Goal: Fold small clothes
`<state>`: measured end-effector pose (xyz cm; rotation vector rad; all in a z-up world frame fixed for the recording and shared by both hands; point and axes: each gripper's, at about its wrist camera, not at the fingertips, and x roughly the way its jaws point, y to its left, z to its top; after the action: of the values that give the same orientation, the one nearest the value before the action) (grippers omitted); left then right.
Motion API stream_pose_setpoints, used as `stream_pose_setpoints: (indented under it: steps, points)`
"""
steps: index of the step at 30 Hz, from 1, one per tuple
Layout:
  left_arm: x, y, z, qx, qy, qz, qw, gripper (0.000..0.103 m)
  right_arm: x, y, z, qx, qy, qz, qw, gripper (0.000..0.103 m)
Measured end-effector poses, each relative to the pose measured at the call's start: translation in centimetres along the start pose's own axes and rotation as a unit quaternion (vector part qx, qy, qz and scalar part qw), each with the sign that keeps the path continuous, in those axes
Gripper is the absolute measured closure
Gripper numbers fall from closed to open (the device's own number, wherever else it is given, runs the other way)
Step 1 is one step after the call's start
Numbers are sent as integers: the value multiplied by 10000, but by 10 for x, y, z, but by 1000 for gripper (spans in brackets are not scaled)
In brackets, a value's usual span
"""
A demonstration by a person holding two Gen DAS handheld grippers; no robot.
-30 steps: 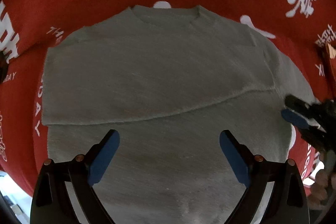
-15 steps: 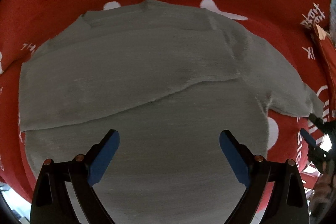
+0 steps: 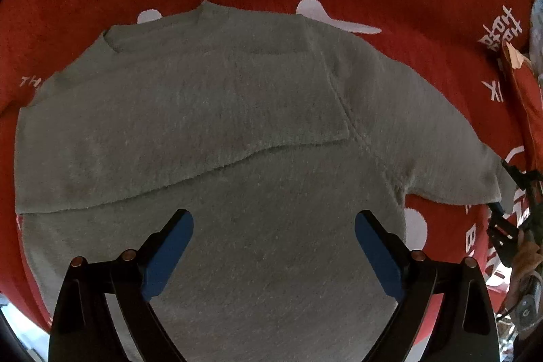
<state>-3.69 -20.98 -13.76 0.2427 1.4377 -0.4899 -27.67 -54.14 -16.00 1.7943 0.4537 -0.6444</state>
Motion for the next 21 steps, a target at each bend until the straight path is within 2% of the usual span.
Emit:
stream_pose_setpoints:
  steps: [3,4,5,6,8,10,13,15,18,20,21]
  points:
    - [0,3,4,-44,-41,28,10000,6,2,0,5,246,40,167,9996,55]
    - [0,5,4,-63,-43,28,10000,6,3,0,6,334,63,277,9990,68]
    - [-1,8,4,-84,-49,21,10000,6,5,0,7,406,97,396,9983,85]
    - [-2,12,4,-110,-63,14,9999,6,6,1,8,450,131,501,9976,91]
    - [-6,20,4,-153,-102,7,9998,6,8,13,6,348,168,693,9968,95]
    - [-10,32,3,-232,-165,-10,9996,6,14,36,0,-13,350,955,9948,95]
    - [-15,55,2,-395,-214,46,9990,6,29,88,-24,-982,819,1189,9846,95]
    - [-17,76,2,-557,-213,97,9982,6,43,123,-48,-1668,1132,1184,9723,95]
    - [-21,107,-2,-802,-260,159,9963,6,72,170,-103,-2732,1630,1053,9422,95]
    - [-26,129,-7,-958,-314,218,9947,6,96,192,-152,-3459,1971,849,9134,95]
    - [-28,139,-9,-1041,-336,245,9937,6,112,201,-183,-3894,2175,664,8926,94]
